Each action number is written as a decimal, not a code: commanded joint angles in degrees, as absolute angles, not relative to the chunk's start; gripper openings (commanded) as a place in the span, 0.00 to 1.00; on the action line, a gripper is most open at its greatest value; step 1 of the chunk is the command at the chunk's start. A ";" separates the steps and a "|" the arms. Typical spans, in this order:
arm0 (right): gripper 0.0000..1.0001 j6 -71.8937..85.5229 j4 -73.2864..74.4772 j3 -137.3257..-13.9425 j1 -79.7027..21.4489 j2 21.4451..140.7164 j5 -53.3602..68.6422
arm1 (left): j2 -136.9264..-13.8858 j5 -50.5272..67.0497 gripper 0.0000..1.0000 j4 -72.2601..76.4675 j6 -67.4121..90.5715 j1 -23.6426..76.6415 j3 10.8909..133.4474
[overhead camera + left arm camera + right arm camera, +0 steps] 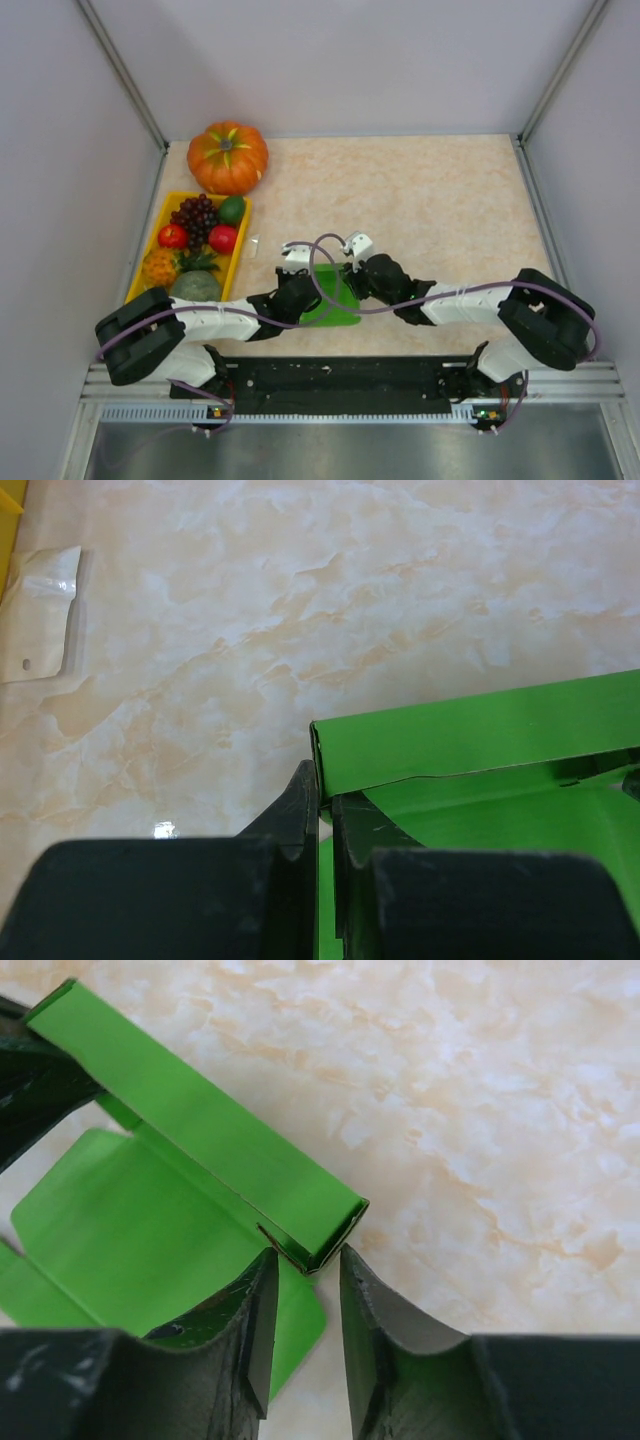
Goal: Fold the paper box
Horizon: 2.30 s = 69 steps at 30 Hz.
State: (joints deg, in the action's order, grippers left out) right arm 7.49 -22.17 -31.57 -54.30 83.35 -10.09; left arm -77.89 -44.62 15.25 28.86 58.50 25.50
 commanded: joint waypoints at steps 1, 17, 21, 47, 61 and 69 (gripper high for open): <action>0.26 7.47 -28.65 -34.19 -56.51 84.90 -21.35 | -76.73 -42.89 0.00 15.82 30.32 59.24 26.19; 0.00 4.15 -44.35 -35.33 -63.62 96.31 -46.74 | -77.17 -45.00 0.00 4.75 42.45 59.85 31.29; 0.00 5.00 -38.07 -40.41 -65.47 101.42 -62.17 | -76.64 -45.70 0.00 1.94 48.32 59.85 31.20; 0.71 12.74 -37.79 -19.62 -60.65 78.59 -33.24 | -75.85 -48.43 0.00 4.75 42.90 59.94 29.97; 0.67 11.79 -29.45 -17.57 -55.55 65.29 -15.37 | -75.67 -48.52 0.00 5.10 37.09 59.94 30.67; 0.42 10.04 -39.73 -15.64 -47.28 71.52 -2.30 | -75.23 -47.20 0.00 6.24 35.77 59.94 29.97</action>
State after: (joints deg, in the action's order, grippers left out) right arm 12.43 -32.60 -15.66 -48.97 68.49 -10.41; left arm -76.16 -47.31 4.43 37.19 60.03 28.95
